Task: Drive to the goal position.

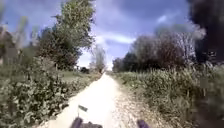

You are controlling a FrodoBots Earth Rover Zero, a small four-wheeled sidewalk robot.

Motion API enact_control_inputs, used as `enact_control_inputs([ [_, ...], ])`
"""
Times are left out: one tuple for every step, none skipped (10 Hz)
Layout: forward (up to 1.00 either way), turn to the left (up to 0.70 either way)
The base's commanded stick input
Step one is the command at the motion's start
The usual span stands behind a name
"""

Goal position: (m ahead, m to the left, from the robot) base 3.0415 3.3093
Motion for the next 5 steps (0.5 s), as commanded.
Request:
enact_control_inputs([
  [1.00, 0.00],
  [1.00, 0.00],
  [1.00, 0.00],
  [1.00, 0.00],
  [1.00, 0.00],
])
